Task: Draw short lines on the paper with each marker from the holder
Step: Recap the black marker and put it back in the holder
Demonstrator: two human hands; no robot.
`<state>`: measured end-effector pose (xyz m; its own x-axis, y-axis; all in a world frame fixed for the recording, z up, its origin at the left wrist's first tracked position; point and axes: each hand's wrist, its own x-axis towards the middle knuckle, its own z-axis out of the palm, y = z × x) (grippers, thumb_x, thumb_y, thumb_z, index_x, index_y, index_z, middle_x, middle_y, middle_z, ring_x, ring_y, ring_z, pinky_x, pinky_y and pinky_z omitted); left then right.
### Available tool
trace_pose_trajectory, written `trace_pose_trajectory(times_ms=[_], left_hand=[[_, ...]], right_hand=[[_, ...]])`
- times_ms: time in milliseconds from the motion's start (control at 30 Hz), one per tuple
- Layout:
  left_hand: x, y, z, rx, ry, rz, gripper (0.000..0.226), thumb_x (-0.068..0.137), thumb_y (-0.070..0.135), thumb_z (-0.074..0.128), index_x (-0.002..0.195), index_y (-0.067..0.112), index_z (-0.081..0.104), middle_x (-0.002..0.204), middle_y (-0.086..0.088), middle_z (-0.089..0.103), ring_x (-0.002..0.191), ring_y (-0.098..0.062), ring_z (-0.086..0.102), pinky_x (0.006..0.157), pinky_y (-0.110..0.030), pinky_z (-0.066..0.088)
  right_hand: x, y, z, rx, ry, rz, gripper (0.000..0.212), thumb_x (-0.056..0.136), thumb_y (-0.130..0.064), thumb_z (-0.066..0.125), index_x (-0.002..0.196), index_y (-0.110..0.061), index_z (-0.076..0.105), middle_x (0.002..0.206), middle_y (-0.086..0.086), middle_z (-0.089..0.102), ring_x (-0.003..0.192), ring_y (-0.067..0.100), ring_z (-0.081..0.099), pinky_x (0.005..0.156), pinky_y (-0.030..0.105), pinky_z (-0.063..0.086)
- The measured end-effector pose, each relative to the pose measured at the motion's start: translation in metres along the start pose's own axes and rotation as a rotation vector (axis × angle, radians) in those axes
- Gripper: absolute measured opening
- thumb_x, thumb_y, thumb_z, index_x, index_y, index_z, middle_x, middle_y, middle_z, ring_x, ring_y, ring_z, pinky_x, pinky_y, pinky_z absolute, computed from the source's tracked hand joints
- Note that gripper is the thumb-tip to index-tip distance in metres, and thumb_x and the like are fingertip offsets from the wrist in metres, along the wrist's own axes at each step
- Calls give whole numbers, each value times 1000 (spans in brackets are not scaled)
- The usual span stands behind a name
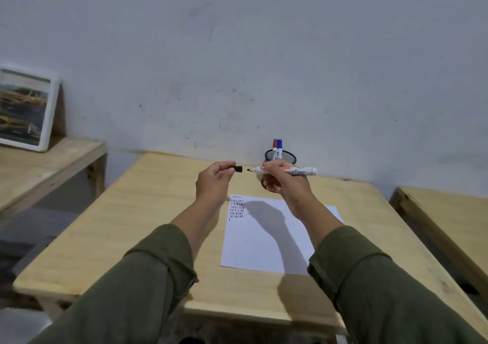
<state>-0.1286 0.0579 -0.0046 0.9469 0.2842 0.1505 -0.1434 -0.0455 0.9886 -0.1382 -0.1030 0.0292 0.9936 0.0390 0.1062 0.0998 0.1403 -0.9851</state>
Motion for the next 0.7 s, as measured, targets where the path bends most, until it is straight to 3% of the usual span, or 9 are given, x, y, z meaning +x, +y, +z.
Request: trace_pose_trajectory(times_ms=[333,533,700], left_hand=[[-1,20,10,-14,-80,24,17,88,14,59,99,20,70,85,8,66,79,-1,56,72,-14,42],[-3,25,15,-35,-150,2,15,89,16,59,97,22,69,91,4,67,83,-6,57,77,-17,43],[-5,34,18,-17,-201,-19,24,94,21,51,109,12,67,98,-2,68,81,-8,59,66,-13,45]], right_hand=[[1,-15,-7,-21,-11,-12,8,85,-9,65,90,-3,65,66,6,57,56,12,55,53,21,45],[3,-19,-8,-20,-18,-8,7,85,-9,66,89,-4,64,69,7,58,56,12,57,56,22,47],[3,-25,-8,-16,-48,-26,4,85,-7,64,81,-7,65,70,8,59,57,13,56,54,20,47]])
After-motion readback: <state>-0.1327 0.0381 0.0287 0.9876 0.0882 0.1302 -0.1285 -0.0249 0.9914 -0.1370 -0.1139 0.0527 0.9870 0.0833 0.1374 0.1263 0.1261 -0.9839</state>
